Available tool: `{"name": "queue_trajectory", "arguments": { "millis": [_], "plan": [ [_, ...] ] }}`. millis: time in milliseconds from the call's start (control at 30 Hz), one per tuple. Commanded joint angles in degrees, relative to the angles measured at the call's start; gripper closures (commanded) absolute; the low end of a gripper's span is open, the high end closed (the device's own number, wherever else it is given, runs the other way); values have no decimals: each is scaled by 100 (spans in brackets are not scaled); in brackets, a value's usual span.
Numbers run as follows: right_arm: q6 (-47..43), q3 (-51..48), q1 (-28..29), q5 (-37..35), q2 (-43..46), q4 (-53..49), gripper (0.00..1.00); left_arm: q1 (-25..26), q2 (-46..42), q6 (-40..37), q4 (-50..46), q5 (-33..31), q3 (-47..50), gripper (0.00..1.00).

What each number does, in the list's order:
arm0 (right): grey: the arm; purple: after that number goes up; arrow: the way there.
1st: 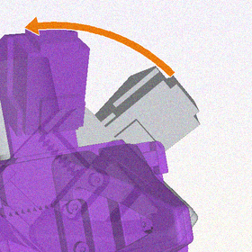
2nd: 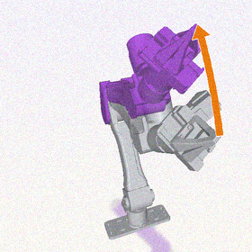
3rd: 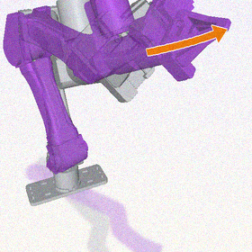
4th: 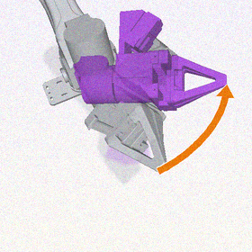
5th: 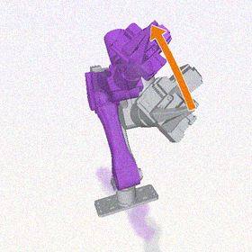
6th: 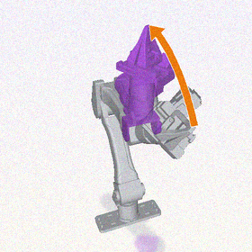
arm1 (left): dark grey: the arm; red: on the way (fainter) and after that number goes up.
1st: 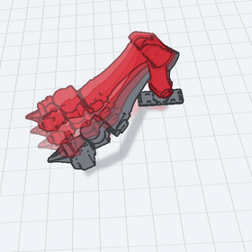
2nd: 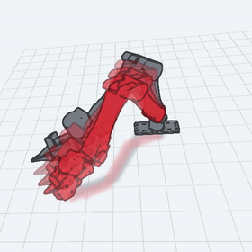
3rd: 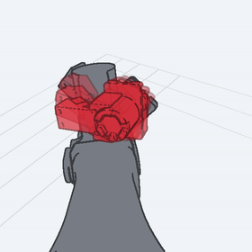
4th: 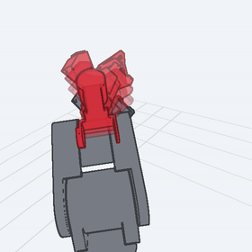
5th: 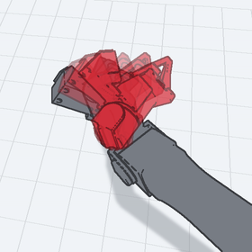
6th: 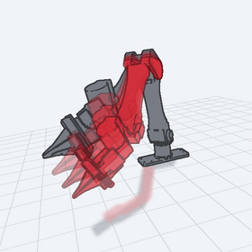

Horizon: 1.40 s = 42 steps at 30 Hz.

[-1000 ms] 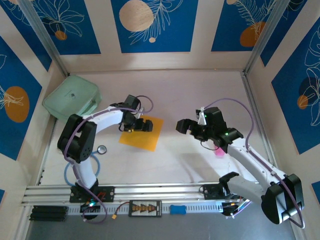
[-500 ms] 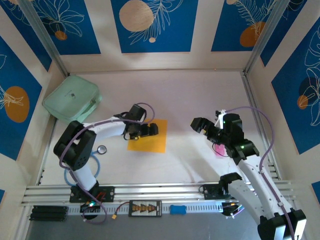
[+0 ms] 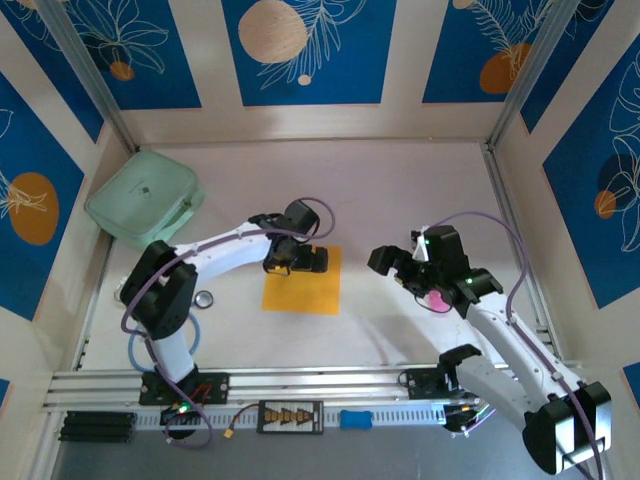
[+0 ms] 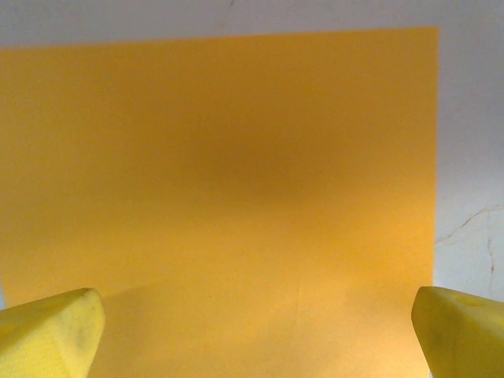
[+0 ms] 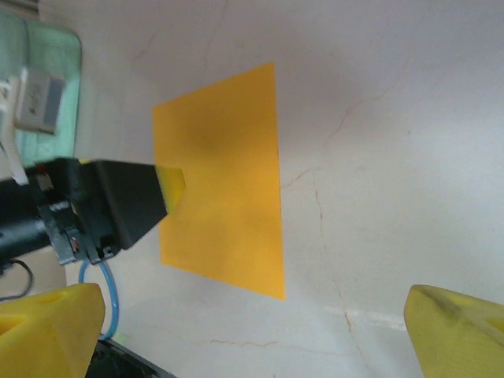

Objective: Fold a paper plane with a square sheet of paper (pick it up from the middle)
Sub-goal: First fold the square sheet of paper in half at the center of the table.

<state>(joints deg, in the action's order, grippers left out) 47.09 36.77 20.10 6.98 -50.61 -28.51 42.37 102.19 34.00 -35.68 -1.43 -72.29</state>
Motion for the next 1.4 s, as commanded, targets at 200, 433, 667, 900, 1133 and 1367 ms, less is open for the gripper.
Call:
{"name": "queue_trajectory", "arguments": {
  "millis": [200,433,667,900,1133,1367],
  "plan": [
    [175,410,374,-340,-491,-272,2,-51,702,-255,-1196,257,-744,1],
    [339,368,486,-314,-643,-148,2,-39,958,-35,-1415,152,-1015,1],
    [415,328,513,-286,-670,-88,3,-28,1194,210,-1500,251,-1158,1],
    [458,330,543,-263,-757,-77,3,-27,1438,327,-1634,94,-1418,0],
    [451,337,556,-285,-784,-101,3,-24,1601,459,-1666,60,-1516,0],
    [434,333,556,-337,-802,-134,3,-25,1763,494,-1663,-6,-1442,0]
  ]
}}
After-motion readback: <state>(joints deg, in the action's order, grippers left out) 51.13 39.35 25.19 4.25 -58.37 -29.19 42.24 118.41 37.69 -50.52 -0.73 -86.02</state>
